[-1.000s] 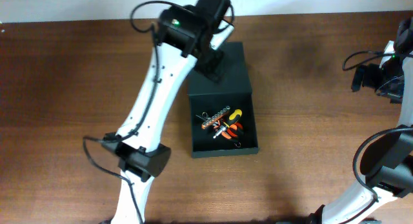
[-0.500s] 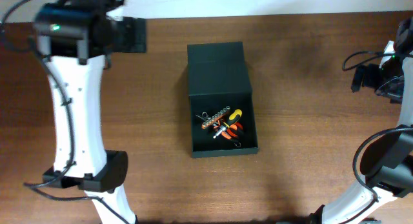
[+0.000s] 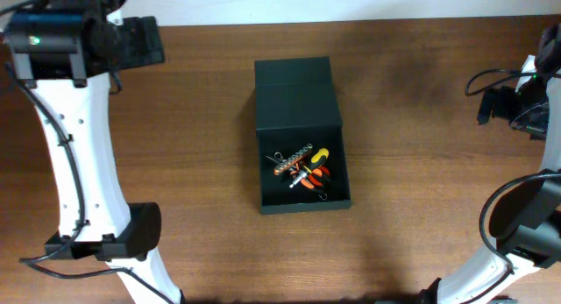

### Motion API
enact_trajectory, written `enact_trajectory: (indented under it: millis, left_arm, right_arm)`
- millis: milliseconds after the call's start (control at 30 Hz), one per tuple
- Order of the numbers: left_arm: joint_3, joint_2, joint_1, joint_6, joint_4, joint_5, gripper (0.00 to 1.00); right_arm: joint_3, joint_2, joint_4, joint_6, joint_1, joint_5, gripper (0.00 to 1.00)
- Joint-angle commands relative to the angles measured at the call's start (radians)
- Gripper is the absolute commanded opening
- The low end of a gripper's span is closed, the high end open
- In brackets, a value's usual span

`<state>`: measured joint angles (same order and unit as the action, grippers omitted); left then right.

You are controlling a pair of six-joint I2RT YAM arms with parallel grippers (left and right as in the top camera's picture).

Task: Pack container
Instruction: 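Open the left gripper and withdraw it up and left, then move both grippers to the upright lid's left and right edges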

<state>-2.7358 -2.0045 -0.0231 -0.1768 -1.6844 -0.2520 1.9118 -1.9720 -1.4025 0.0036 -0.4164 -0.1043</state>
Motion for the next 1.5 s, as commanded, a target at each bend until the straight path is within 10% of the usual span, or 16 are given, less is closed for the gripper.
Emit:
enact_trajectory:
  millis: [0,567,733,867,967,1467]
  left_arm:
    - [0.006,0.008,0.040,-0.017,-0.003,-0.002,0.99]
    - [0.077,0.006,0.046,-0.017,0.017,0.053,0.98]
    - [0.153,-0.013,0.046,-0.074,0.062,0.053,0.43]
    - [0.266,-0.049,0.046,-0.200,0.065,0.057,0.07]
    - [0.368,-0.068,0.046,-0.259,0.088,0.123,0.02]
    - [0.730,-0.073,0.025,-0.260,0.412,0.422,0.02]
  right_arm:
    - [-0.004,0.018,0.047,0.010,-0.003,0.036,0.99]
    - [-0.005,0.018,0.150,0.024,0.000,0.626,0.99]
    - [-0.005,0.018,0.146,0.062,0.029,0.624,1.00]
    - [-0.005,0.009,0.159,0.061,0.079,0.624,0.56]
    - [-0.005,-0.011,0.175,0.061,0.124,0.610,0.06]
    - [-0.005,-0.148,0.291,0.068,0.260,0.653,0.04]
